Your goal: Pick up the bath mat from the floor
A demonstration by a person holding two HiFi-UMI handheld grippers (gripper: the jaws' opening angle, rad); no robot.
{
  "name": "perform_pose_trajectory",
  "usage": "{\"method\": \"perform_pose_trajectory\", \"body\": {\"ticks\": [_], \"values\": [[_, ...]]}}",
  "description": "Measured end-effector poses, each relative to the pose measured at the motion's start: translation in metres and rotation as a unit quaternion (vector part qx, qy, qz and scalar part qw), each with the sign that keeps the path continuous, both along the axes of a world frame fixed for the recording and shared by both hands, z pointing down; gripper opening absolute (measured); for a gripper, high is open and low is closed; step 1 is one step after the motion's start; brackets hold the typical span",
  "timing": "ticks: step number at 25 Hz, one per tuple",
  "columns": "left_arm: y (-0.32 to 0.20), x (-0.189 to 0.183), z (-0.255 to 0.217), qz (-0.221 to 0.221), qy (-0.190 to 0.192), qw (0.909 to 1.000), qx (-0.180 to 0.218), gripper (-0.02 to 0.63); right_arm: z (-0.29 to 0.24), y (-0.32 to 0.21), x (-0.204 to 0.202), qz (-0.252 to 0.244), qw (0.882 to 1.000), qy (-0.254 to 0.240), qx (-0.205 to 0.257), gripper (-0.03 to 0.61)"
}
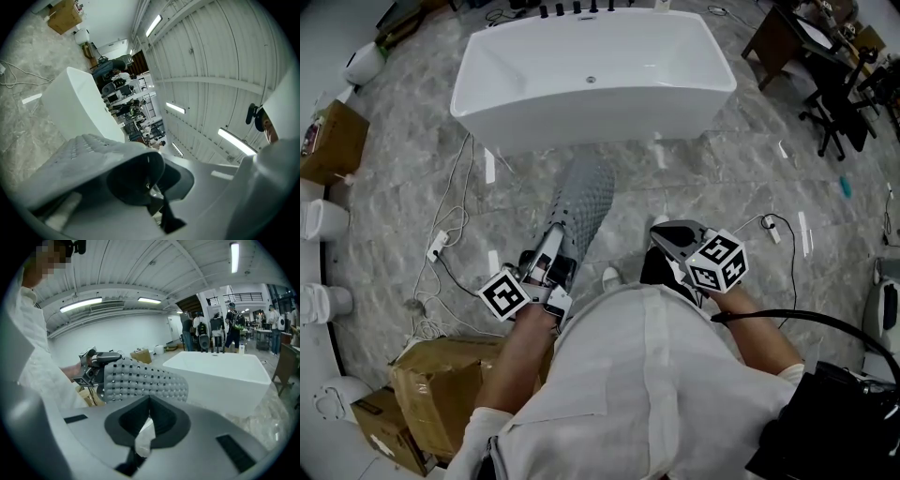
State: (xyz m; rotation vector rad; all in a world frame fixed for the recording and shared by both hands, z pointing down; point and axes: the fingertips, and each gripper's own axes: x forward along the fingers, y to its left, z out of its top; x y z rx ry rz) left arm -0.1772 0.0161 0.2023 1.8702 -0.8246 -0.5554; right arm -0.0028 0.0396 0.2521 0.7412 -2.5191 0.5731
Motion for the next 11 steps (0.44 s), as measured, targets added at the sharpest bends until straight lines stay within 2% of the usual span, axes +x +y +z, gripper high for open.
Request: {"method": "perform_pose_trajectory", "body": {"ticks": [11], "values": [[0.005,-0.009,0.003,-0.012,-0.003,0.9999,0.008,0.015,0.003,0.002,-0.01,-0.02,1.0,0.02,-0.005,0.008]]}}
